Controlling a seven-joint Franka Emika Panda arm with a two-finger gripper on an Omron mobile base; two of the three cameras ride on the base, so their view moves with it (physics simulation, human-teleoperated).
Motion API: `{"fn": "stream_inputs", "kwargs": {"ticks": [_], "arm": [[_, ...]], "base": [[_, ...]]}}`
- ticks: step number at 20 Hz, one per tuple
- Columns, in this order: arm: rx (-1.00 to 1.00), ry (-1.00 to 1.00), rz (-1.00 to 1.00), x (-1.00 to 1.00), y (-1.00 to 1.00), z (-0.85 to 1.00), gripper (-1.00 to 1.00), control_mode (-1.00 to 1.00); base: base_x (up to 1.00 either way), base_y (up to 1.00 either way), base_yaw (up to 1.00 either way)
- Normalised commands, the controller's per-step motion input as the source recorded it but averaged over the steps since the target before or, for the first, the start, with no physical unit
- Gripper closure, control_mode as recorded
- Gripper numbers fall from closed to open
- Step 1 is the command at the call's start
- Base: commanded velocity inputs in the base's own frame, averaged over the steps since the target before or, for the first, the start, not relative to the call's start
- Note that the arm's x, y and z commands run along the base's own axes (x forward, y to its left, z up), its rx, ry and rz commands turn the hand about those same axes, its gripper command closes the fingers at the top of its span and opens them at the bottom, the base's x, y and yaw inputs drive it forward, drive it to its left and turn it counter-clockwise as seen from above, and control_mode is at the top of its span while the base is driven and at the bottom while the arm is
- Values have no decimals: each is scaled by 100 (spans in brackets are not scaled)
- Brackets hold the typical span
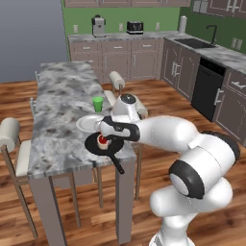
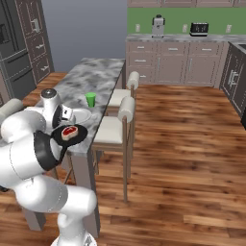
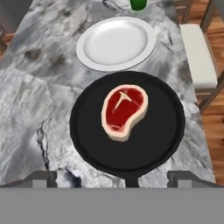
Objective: Pick up the pan with the steak in it and place it on the dining table. Then place the steak on the plate.
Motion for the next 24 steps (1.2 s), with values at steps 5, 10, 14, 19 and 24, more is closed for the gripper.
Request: {"fn": "stream_inputs", "kwargs": {"ticks": [5,10,14,19,24], "arm": [[-7,6,0,15,8,-22,-100,-100],[-3,5,0,16,3,-23,-100,-100],[0,0,0,8,1,-13,-100,-100],[0,0,0,12,0,-22,-100,-100],[-1,0,0,12,1,-25,-100,-100]], "base": [[0,0,0],[0,0,0],[0,0,0],[0,0,0],[0,0,0]]}}
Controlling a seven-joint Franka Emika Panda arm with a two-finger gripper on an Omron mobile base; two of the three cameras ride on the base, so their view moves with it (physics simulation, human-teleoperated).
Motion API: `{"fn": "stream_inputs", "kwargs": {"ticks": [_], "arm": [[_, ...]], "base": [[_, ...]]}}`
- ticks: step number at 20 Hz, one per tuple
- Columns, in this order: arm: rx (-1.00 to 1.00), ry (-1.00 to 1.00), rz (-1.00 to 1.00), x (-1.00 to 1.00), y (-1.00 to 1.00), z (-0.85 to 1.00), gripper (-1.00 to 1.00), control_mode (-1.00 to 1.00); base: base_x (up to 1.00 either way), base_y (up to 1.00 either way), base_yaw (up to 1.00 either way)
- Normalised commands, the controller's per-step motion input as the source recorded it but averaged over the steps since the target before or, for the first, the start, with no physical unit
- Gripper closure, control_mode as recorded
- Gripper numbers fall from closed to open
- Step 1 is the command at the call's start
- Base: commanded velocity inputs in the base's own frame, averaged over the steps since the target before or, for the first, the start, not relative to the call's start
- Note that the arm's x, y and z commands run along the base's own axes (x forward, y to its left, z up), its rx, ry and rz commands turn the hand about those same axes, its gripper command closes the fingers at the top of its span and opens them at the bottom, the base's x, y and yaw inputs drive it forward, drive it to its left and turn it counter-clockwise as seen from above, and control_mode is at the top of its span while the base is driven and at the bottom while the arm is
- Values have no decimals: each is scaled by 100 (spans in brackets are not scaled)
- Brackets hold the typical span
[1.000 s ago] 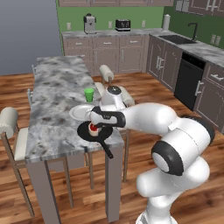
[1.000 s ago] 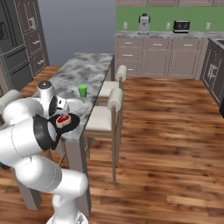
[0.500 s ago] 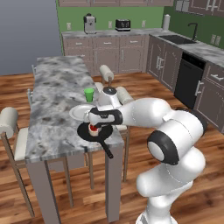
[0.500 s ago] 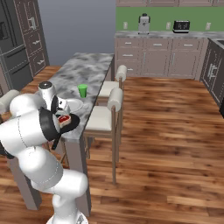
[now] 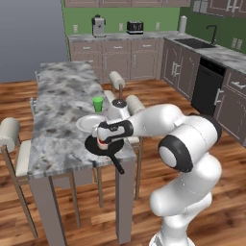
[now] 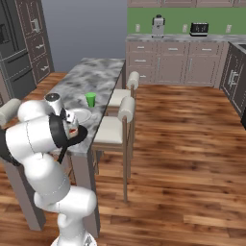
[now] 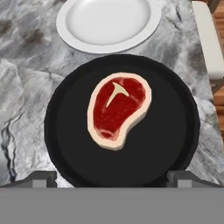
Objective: Pick up the pan with the steak in it and place it on the dining table. Then place the steak on the plate.
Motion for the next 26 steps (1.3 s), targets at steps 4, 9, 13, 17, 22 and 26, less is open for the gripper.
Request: {"fn": "stream_inputs", "kwargs": {"ticks": [4,9,13,17,22,26], "arm": [[0,-3,0,9,6,-22,-100,-100],[-1,-7,0,2,12,-19,-100,-100],[-1,-8,0,8,7,-17,-100,-100],[-2,-7,0,9,1,-13,-100,-100],[-2,-5,0,10,2,-11,-100,-100],[0,-3,0,11,1,-7,-100,-100]], "base": [[0,0,0],[0,0,0],[0,0,0],[0,0,0],[0,0,0],[0,0,0]]}}
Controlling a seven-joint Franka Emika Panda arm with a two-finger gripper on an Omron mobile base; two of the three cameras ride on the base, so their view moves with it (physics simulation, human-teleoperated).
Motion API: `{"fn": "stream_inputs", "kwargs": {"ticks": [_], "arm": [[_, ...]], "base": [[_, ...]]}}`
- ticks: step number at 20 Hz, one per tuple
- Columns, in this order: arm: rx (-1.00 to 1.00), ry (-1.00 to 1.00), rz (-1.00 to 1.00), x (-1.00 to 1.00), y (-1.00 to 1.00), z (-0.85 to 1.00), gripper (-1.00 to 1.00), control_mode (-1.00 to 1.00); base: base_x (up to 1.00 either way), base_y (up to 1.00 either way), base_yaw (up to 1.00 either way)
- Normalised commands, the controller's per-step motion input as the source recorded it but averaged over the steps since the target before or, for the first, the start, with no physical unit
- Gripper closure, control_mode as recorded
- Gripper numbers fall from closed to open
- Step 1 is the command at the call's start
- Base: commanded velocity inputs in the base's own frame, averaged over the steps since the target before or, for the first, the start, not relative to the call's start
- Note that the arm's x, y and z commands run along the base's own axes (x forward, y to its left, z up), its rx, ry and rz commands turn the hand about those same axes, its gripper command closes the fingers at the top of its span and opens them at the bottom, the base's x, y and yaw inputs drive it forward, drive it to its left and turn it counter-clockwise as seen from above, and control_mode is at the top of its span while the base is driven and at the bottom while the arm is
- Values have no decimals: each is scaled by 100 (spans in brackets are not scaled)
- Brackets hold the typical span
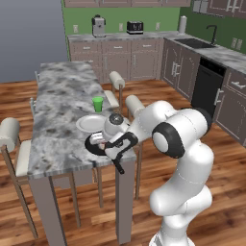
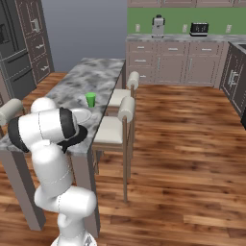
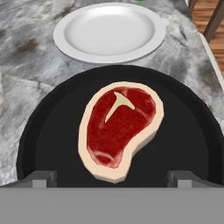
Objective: Pick up the pan with the steak in it and place it on the dining table. Then place the steak on the plate.
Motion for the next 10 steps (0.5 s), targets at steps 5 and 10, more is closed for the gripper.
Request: {"fn": "stream_inputs", "kwargs": {"ticks": [5,10], "arm": [[0,-1,-1,17,3,-12,-100,-100],[0,-1,-1,20,7,-17,-100,-100]], "base": [[0,0,0],[0,0,0]]}}
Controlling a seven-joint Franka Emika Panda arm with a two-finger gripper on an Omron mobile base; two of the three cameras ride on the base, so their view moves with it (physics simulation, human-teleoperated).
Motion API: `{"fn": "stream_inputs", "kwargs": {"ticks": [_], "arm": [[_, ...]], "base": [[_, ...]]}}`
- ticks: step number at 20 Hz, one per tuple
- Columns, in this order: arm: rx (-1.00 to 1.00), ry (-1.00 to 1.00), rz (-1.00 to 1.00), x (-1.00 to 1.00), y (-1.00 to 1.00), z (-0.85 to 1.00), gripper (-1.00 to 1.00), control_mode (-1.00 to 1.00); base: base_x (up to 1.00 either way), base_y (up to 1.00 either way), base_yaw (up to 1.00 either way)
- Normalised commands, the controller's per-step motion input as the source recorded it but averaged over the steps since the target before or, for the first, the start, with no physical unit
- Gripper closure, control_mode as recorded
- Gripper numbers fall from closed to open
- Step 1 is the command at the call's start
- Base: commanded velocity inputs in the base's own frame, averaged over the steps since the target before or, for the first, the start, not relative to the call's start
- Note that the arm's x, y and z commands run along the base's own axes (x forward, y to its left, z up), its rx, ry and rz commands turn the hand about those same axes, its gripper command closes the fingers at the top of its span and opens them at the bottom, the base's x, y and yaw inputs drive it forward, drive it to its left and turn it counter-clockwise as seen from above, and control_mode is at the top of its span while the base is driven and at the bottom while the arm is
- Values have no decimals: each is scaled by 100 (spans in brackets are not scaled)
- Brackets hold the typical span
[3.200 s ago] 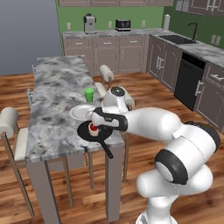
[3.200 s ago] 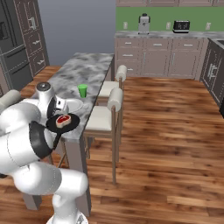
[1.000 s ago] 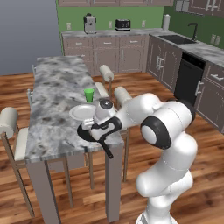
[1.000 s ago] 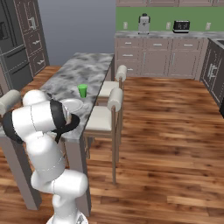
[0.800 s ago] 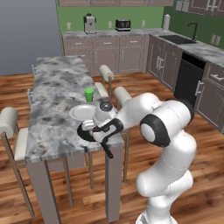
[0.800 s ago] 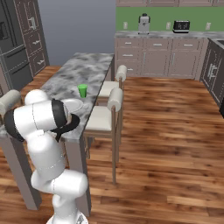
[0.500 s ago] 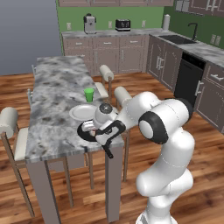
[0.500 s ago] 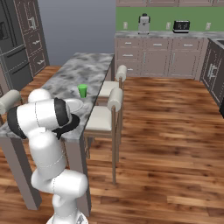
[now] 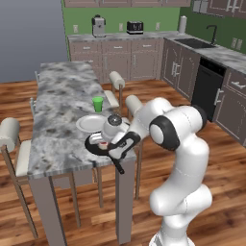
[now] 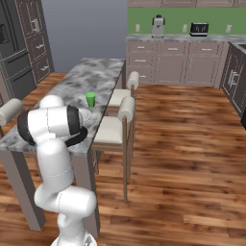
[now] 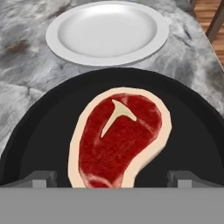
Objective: Pick up the pan with the steak in it and place it on the dining table. Then place the steak on the plate.
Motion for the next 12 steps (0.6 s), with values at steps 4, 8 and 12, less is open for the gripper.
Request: {"fn": "stream_inputs", "kwargs": {"ticks": [4,8,12], "arm": [[0,0,-2,15,11,-22,-100,-100],[0,0,-3,1,11,-33,-100,-100],[0,-1,-3,2,9,-29,-100,-100]], "base": [[0,0,0],[0,0,0],[0,0,0]]}}
